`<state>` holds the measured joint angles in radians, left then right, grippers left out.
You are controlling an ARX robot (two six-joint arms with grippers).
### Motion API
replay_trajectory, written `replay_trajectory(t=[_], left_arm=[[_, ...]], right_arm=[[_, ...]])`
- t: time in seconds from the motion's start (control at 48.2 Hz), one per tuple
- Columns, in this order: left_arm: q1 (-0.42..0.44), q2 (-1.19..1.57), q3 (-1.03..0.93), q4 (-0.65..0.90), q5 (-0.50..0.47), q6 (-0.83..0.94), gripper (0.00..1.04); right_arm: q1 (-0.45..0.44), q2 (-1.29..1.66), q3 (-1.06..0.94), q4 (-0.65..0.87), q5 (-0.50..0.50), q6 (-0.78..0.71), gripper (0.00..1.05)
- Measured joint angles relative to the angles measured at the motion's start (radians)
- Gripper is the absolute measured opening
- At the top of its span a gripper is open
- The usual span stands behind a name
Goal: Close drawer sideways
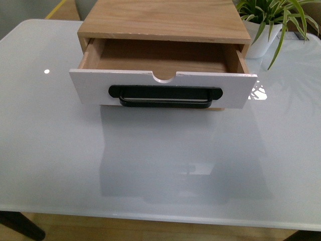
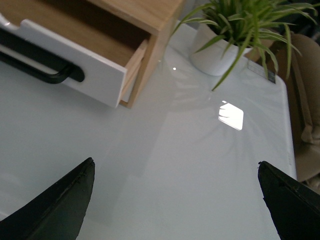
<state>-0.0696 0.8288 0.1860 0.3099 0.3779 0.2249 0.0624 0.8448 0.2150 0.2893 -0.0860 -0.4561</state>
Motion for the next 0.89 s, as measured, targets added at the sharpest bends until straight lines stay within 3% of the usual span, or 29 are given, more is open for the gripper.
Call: replay_trajectory(t=[0.166, 0.415, 0.891], left_arm=[[-0.105, 0.221, 0.068, 0.129, 0.009, 0.122, 0.96], [-0.230, 0.521, 0.189, 0.185, 0.095, 0.312, 0.96], [-0.232, 0.896, 0.415, 0.220, 0.179, 0.448, 0.96]], right_arm=[[0.068, 0.200, 0.063, 0.049, -0.044, -0.149, 0.96], [0.151, 0.486, 0.214, 0.040, -0.089, -0.392, 0.96], [0.261, 0.834, 0.500, -0.077, -0.175, -0.745, 0.96]])
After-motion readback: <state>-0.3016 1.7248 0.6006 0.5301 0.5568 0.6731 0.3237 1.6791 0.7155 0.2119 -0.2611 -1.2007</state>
